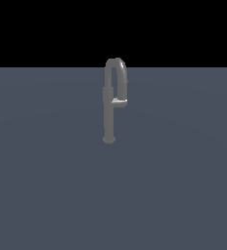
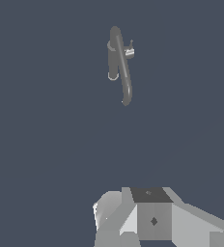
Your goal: Turn on the faucet by rotating a designated handle.
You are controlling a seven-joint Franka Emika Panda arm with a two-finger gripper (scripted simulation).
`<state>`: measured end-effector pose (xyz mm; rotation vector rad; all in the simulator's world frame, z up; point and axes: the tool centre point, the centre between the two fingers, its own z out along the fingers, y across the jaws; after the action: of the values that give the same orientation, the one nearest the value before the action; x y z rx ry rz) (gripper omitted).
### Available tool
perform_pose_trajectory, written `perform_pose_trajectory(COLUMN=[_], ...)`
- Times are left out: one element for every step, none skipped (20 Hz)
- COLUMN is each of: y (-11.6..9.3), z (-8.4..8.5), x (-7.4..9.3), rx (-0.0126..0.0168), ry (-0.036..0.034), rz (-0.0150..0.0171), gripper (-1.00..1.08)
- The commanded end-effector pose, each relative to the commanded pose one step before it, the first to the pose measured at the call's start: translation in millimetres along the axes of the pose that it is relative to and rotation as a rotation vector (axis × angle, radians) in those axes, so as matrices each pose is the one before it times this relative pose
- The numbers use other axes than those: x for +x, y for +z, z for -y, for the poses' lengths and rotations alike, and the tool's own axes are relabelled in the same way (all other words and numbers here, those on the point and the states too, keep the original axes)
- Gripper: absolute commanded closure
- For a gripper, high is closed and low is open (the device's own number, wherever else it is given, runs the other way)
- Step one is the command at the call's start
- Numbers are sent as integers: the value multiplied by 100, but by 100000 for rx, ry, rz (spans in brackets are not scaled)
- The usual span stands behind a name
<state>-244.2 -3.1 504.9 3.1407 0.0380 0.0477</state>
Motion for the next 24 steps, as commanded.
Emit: perform_pose_trajectory(y=[0,-11,17,3,6,9,11,13,15,17,18,21,23,25,27,29,31,33,35,38,39,40,40,40], z=[-1,25,-20,13,16,17,22,25,30,33,38,42,45,50,53,58,61,66,70,74,77,79,80,80], x=[0,-4,58,63,89,117,142,169,195,221,247,275,302,329,357,385,414,443,472,502,527,541,546,549], rx=[0,0,111,132,187,245,298,353,408,464,518,575,633,690,749,808,868,928,989,1053,1107,1136,1147,1154], ry=[0,0,119,141,199,261,317,376,434,493,552,612,674,734,797,859,923,987,1052,1119,1176,1206,1216,1223], rz=[0,0,146,172,243,318,386,459,529,602,673,747,822,895,972,1048,1127,1204,1284,1366,1435,1473,1486,1494], gripper=[108,108,108,108,108,108,108,108,108,108,108,108,108,108,108,108,108,108,108,108,108,108,108,108])
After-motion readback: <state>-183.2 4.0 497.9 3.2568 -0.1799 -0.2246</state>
